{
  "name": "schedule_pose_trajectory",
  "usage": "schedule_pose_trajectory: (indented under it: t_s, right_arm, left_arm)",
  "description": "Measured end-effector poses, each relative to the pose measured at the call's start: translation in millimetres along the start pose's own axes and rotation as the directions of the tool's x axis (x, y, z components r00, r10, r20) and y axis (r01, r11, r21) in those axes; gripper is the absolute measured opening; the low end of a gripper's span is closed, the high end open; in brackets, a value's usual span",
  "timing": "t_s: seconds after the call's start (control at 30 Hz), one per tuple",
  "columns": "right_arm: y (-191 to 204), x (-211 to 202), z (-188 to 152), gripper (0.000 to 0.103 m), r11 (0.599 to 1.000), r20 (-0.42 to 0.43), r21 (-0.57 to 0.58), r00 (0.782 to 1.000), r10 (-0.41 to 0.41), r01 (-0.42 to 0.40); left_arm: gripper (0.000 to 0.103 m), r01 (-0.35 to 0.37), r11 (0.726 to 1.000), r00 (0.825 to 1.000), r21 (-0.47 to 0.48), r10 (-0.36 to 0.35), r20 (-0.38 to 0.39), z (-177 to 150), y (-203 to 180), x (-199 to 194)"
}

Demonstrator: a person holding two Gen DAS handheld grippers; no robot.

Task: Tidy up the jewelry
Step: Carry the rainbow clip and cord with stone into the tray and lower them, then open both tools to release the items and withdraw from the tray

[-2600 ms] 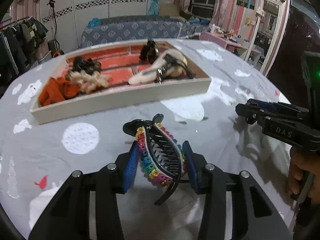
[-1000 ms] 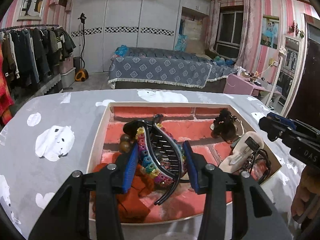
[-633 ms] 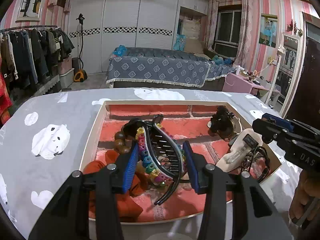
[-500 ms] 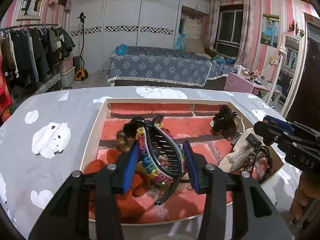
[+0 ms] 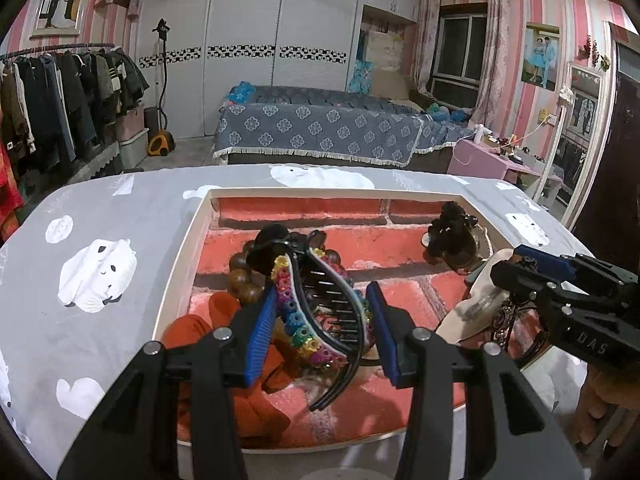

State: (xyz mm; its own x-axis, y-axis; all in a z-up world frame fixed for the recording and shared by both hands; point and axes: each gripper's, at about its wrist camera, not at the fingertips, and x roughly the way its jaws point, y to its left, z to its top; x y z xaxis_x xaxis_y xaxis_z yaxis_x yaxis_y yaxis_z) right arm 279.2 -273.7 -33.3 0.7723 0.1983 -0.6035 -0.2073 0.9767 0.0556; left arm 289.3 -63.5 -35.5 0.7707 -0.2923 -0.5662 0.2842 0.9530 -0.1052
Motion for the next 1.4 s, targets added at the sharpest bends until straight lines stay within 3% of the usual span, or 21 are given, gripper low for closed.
schedule_pose_trajectory:
  t_s: [0.77,0.93,1.03,1.13,1.17,1.2,1.23,1.33,1.4]
  right_arm:
    - [-3.0,-5.8,1.2,0.048,1.0,0.026,0.016,1.0,-0.002,0.002]
    - [-9.1,-12.2,4.5,0.05,0.999,0.043,0.03,0.999,-0.012,0.011]
    - [-12.4,-17.0,7.3,0.061,0.999,0.058,0.034,0.998,-0.02,0.018]
    - [-11.4,-26.7,13.3,0.079,0.999,0.082,0.024,0.996,-0.035,0.033]
    - [-10.3,-31.7,16.6,0.091,0.999,0.097,0.022,0.995,-0.034,0.032]
    - [-9.4,-37.8,20.6,0.097,0.999,0.114,0.019,0.993,-0.03,0.029]
    - [-8.5,-49.3,26.9,0.098,0.999,0.148,0.022,0.988,-0.03,0.027]
    - [-8.0,-76.5,34.2,0.098,0.999,0.185,0.039,0.982,-0.031,0.024]
    - [-6.4,-98.9,31.6,0.098,0.999,0.217,0.022,0.976,-0.029,0.025]
  left_arm:
    - [0.046,-0.024,1.0,0.999,0.01,0.023,0.022,0.8,-1.2,-2.8]
    - [0.063,-0.049,0.999,0.997,0.021,0.047,0.053,4.4,-3.8,-11.0]
    - [0.073,-0.07,0.997,0.994,0.03,0.068,0.084,9.3,-5.1,-19.5]
    - [0.078,-0.071,0.997,0.994,0.025,0.068,0.084,15.9,-4.0,-27.9]
    - [0.08,-0.067,0.998,0.994,0.019,0.065,0.089,20.7,-2.8,-34.8]
    - [0.089,-0.074,0.997,0.991,0.016,0.072,0.112,25.1,-2.1,-44.0]
    - [0.098,-0.097,0.995,0.986,0.019,0.093,0.14,28.6,-1.2,-53.6]
    - [0.099,-0.198,0.98,0.962,0.034,0.188,0.199,36.2,1.5,-83.3]
    - [0.099,-0.206,0.978,0.961,0.045,0.194,0.198,32.0,5.2,-99.5]
